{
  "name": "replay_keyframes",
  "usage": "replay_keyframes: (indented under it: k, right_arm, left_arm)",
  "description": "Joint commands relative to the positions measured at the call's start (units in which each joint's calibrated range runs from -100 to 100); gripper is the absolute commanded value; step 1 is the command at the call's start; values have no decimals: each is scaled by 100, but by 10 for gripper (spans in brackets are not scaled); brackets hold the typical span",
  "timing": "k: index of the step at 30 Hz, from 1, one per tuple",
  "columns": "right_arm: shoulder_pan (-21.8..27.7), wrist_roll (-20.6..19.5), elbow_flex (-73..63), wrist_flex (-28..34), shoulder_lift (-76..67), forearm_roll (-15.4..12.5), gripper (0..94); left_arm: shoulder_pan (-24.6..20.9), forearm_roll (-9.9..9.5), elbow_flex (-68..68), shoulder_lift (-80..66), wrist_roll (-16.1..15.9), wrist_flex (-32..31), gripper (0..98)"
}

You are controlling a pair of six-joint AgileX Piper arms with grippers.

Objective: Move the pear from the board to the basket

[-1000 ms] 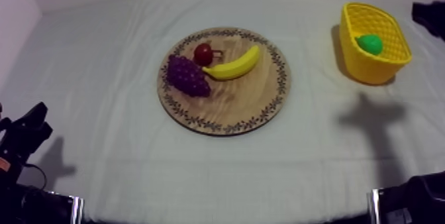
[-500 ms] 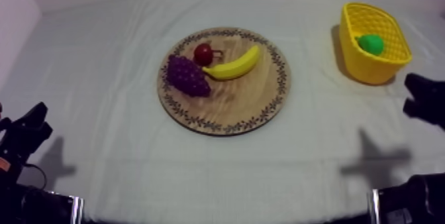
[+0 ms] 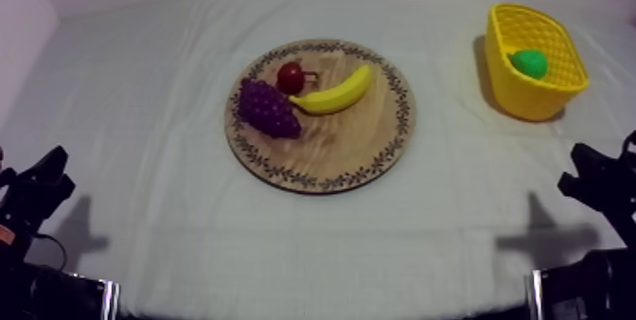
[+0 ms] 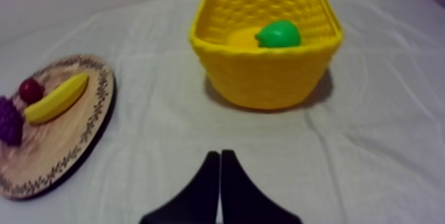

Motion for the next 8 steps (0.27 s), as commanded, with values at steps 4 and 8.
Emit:
replay_keyframes:
  k: [4,8]
  right_arm:
    - [12,998,128,-416,-11,171,5]
    - [13,1164,147,-466,-12,186,5]
  left_arm:
    - [1,-3,-2,2,-2,0,1]
    - [1,-3,-2,2,-1,0,1]
